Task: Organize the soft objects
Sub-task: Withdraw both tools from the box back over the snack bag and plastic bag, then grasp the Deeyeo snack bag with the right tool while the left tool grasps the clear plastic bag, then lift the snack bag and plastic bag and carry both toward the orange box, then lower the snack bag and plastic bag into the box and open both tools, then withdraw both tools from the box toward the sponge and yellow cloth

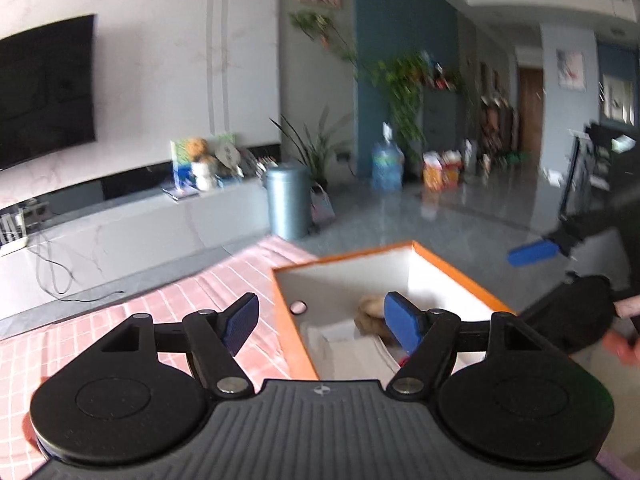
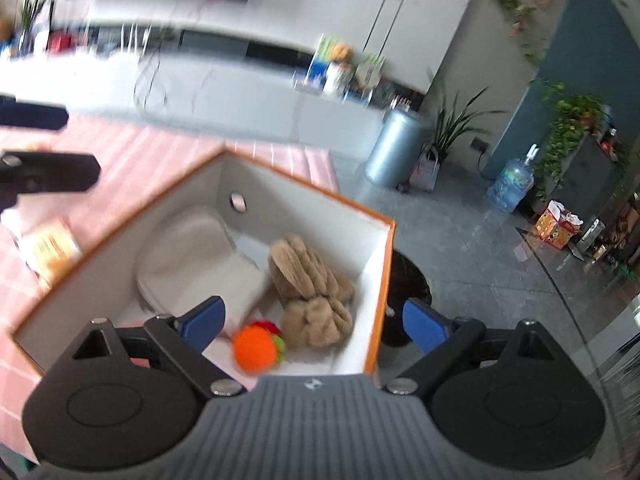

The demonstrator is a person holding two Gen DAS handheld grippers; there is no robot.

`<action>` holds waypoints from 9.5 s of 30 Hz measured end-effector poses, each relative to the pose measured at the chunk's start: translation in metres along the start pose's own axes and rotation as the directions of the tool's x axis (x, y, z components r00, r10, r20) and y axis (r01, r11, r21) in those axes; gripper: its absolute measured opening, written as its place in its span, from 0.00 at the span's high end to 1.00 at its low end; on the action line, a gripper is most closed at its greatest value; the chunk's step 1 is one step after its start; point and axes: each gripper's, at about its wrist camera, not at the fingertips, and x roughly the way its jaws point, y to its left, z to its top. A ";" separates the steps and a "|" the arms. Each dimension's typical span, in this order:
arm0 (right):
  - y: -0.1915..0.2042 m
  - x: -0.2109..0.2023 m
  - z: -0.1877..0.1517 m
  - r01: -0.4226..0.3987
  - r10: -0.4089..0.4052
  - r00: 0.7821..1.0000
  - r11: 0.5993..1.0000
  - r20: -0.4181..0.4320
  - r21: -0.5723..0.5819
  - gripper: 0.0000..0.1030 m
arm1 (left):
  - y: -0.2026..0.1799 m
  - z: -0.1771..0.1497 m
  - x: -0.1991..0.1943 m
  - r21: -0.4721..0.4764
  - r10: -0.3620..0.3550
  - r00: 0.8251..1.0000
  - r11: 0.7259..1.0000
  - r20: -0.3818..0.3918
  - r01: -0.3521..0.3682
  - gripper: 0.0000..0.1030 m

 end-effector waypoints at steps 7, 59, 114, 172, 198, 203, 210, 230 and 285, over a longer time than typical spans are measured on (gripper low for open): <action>0.026 -0.039 -0.013 -0.049 0.022 0.987 0.985 0.160 0.166 0.03 | 0.017 -0.019 -0.041 -0.150 0.112 0.989 0.984 0.092 -0.098 0.15; 0.244 0.083 0.013 -0.223 0.223 0.975 0.974 -0.002 -0.030 0.17 | 0.160 -0.116 -0.043 -0.343 0.260 0.934 0.878 -0.246 -0.335 0.35; 0.234 0.011 -0.051 -0.351 0.352 0.934 0.936 -0.055 0.031 0.38 | 0.100 -0.163 -0.115 -0.292 0.300 0.887 0.865 -0.350 -0.408 0.80; 0.208 -0.033 -0.023 -0.436 0.432 0.896 0.900 0.104 0.009 0.48 | 0.100 -0.125 -0.126 -0.328 0.297 0.926 0.872 -0.235 -0.363 0.98; 0.046 -0.073 -0.003 -0.252 0.202 0.955 0.939 0.218 0.233 0.48 | 0.028 -0.017 -0.098 -0.190 0.123 0.992 0.974 -0.002 -0.121 0.98; 0.014 -0.063 -0.001 -0.206 0.159 0.969 0.941 0.187 0.268 0.48 | 0.014 -0.001 -0.066 -0.147 0.051 0.999 0.988 -0.013 -0.052 0.98; -0.024 -0.033 0.008 -0.175 0.146 0.982 0.936 0.116 0.305 0.48 | 0.014 0.009 -0.021 -0.124 -0.041 0.997 0.992 -0.069 0.032 0.98; -0.015 0.087 0.014 -0.094 0.124 0.975 0.983 -0.186 0.158 0.48 | -0.030 -0.006 0.092 0.106 -0.088 0.934 0.986 -0.346 0.132 0.97; 0.036 -0.016 0.014 -0.163 0.163 0.987 0.984 0.000 0.069 0.28 | 0.011 -0.002 -0.014 -0.084 0.019 0.992 0.996 -0.124 -0.029 0.27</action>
